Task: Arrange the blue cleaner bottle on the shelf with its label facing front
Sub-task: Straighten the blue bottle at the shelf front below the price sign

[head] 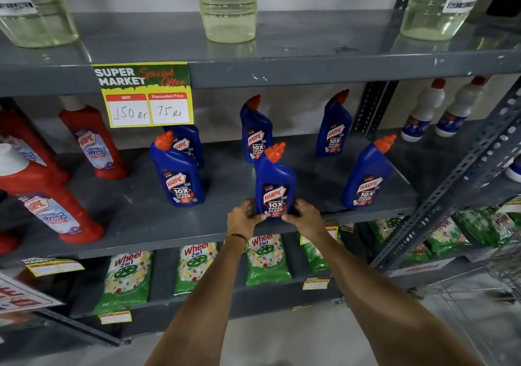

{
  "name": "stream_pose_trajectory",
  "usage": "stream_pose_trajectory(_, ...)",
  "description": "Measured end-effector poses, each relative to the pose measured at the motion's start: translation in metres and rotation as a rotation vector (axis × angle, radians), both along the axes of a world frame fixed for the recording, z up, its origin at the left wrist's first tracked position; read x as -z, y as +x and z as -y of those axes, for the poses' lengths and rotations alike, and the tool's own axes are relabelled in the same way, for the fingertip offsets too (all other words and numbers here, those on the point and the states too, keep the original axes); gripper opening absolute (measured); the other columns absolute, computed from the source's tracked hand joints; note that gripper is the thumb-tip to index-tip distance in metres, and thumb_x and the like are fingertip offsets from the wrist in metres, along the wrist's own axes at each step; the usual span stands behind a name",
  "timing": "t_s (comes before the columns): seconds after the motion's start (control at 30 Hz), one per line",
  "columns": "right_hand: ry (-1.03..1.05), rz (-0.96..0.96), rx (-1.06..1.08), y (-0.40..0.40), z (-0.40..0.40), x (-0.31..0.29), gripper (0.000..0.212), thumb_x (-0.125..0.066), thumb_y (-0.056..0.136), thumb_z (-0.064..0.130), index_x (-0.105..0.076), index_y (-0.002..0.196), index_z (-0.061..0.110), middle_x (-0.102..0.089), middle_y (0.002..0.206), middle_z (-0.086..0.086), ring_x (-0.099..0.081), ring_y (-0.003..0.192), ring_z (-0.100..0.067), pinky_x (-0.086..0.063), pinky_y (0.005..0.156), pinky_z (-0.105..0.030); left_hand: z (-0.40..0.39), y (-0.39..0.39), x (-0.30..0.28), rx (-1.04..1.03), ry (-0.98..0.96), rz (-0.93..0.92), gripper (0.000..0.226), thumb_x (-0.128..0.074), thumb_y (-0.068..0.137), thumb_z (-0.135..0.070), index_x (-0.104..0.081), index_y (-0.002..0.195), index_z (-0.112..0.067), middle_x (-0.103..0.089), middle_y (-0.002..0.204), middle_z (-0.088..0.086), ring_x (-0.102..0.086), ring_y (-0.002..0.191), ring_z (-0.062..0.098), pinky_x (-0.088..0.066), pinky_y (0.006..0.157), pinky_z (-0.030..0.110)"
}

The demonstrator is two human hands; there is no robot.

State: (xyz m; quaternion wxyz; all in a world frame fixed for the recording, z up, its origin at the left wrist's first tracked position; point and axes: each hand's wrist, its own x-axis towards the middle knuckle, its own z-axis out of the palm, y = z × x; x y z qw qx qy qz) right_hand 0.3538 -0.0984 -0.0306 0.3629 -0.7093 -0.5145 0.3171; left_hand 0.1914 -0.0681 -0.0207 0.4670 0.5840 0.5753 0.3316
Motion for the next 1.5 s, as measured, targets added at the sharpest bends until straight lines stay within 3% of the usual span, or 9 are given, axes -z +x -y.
stream_pose_trajectory(0.23, 0.084, 0.004, 0.238, -0.028, 0.017, 0.002, 0.038, -0.07, 0.077, 0.011, -0.057, 0.111, 0.0, -0.068, 0.109, -0.018, -0.063, 0.101, -0.032, -0.05, 0.084, -0.038, -0.004, -0.039, 0.0, -0.016, -0.038, 0.014, 0.062, -0.074, 0.072, -0.008, -0.048, 0.128, -0.004, -0.057, 0.131, 0.017, -0.054, 0.119, 0.029, -0.044, 0.104, 0.041)
stream_pose_trajectory(0.4, 0.126, 0.027, 0.555, -0.077, 0.03, -0.001, 0.03, -0.068, 0.079, 0.013, -0.06, 0.103, -0.002, -0.068, 0.104, -0.025, -0.063, 0.096, -0.038, -0.042, 0.071, -0.035, -0.002, -0.096, 0.001, 0.0, -0.013, -0.064, 0.066, -0.076, 0.072, -0.019, -0.047, 0.129, -0.006, -0.057, 0.131, 0.016, -0.052, 0.122, 0.029, -0.042, 0.104, 0.037)
stream_pose_trajectory(0.5, 0.129, -0.025, 0.628, -0.113, 0.035, 0.001, 0.035, -0.068, 0.08, 0.014, -0.058, 0.107, -0.005, -0.066, 0.108, -0.027, -0.061, 0.1, -0.041, -0.046, 0.078, -0.041, 0.0, -0.131, 0.001, 0.001, 0.03, -0.134, 0.062, -0.075, 0.072, -0.024, -0.05, 0.127, -0.008, -0.06, 0.128, 0.013, -0.055, 0.119, 0.029, -0.043, 0.099, 0.036)
stream_pose_trajectory(0.63, 0.106, -0.144, 0.536, -0.159, 0.029, 0.003, 0.041, -0.069, 0.079, 0.015, -0.056, 0.113, -0.004, -0.064, 0.116, -0.026, -0.059, 0.109, -0.04, -0.046, 0.093, -0.046, -0.005, -0.169, -0.004, -0.033, 0.066, -0.156, 0.061, -0.074, 0.074, -0.027, -0.05, 0.127, -0.008, -0.06, 0.127, 0.013, -0.054, 0.12, 0.028, -0.043, 0.096, 0.035)
stream_pose_trajectory(0.83, 0.051, -0.215, 0.32, -0.198, -0.003, -0.009, 0.057, -0.067, 0.083, 0.02, -0.046, 0.132, 0.0, -0.05, 0.139, -0.018, -0.047, 0.128, -0.029, -0.04, 0.107, -0.043, -0.023, -0.203, -0.011, -0.108, 0.065, -0.109, 0.062, -0.074, 0.074, -0.023, -0.049, 0.128, -0.005, -0.056, 0.133, 0.015, -0.053, 0.121, 0.029, -0.041, 0.1, 0.034)
stream_pose_trajectory(1.1, -0.022, -0.18, 0.157, -0.213, -0.066, -0.01, 0.059, -0.067, 0.083, 0.024, -0.045, 0.133, 0.003, -0.051, 0.139, -0.015, -0.048, 0.128, -0.027, -0.041, 0.103, -0.034, -0.06, -0.207, -0.012, -0.186, -0.002, -0.043, 0.067, -0.072, 0.076, -0.019, -0.042, 0.134, -0.005, -0.05, 0.138, 0.015, -0.047, 0.127, 0.028, -0.038, 0.108, 0.038)
stream_pose_trajectory(1.23, -0.034, -0.145, 0.05, -0.214, -0.093, -0.006, 0.055, -0.068, 0.081, 0.024, -0.049, 0.13, 0.006, -0.056, 0.133, -0.013, -0.05, 0.124, -0.027, -0.041, 0.105, -0.04, -0.078, -0.2, -0.011, -0.17, 0.013, -0.013, 0.065, -0.074, 0.074, -0.015, -0.045, 0.131, -0.004, -0.053, 0.135, 0.014, -0.049, 0.125, 0.027, -0.039, 0.103, 0.033)
stream_pose_trajectory(1.37, -0.026, -0.195, 0.008, -0.213, -0.107, -0.004, 0.049, -0.071, 0.077, 0.016, -0.054, 0.122, 0.008, -0.064, 0.121, -0.014, -0.06, 0.11, -0.026, -0.047, 0.099, -0.044, -0.087, -0.195, -0.011, -0.082, 0.041, -0.027, 0.045, -0.072, 0.074, -0.009, -0.055, 0.116, -0.003, -0.065, 0.118, 0.016, -0.06, 0.11, 0.028, -0.045, 0.087, 0.027)
stream_pose_trajectory(1.5, -0.028, -0.208, -0.021, -0.21, -0.108, -0.004, 0.05, -0.07, 0.078, 0.012, -0.052, 0.124, 0.007, -0.064, 0.122, -0.015, -0.061, 0.109, -0.025, -0.049, 0.098, -0.041, -0.085, -0.192, -0.011, -0.1, 0.062, -0.031, 0.043, -0.07, 0.075, -0.008, -0.055, 0.115, -0.001, -0.067, 0.114, 0.016, -0.062, 0.105, 0.029, -0.048, 0.091, 0.034)
